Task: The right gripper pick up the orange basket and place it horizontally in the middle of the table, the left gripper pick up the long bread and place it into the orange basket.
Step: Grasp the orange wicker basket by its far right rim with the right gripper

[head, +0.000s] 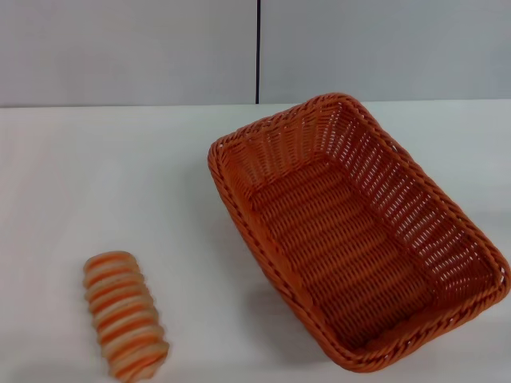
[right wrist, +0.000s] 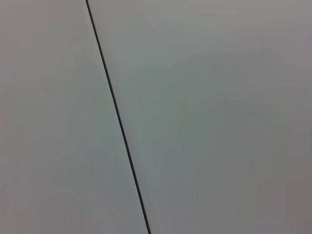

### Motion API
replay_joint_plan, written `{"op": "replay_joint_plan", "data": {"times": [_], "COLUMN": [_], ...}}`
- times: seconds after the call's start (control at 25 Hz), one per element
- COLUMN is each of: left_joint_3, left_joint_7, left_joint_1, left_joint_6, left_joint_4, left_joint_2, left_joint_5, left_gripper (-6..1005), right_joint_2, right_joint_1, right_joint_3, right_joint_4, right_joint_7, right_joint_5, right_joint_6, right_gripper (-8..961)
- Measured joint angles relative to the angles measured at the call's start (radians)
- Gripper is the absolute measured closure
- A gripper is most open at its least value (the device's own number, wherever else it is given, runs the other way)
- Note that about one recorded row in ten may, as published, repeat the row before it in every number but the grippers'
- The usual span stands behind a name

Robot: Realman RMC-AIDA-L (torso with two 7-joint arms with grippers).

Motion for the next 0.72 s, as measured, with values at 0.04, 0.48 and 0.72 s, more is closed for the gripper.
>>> {"op": "replay_joint_plan", "data": {"times": [0.04, 0.48, 0.72], "left_joint_3": [0.001, 0.006, -0.001], "left_joint_7": [0.000, -0.014, -0.023], "left_joint_1": [0.006, 0.026, 0.012], "left_joint_6": [-0.002, 0.009, -0.010], "left_joint_4": [-0.008, -0.032, -0.027], "left_joint_2": [0.000, 0.004, 0.006], "left_joint_5": [-0.001, 0.005, -0.001], "left_gripper": [345, 345, 345], "right_joint_2": [0.000, -0.003, -0.002], "right_joint_1": [-0.002, -0.016, -0.069], "right_joint_3": [-0.001, -0.002, -0.004], "right_joint_4": [-0.005, -0.063, -0.332], "right_joint_7": [0.000, 0.036, 0.372], "right_joint_5": [0.000, -0.009, -0.170], "right_joint_6": [-0.001, -0.001, -0.102], "right_gripper": [249, 251, 251]}}
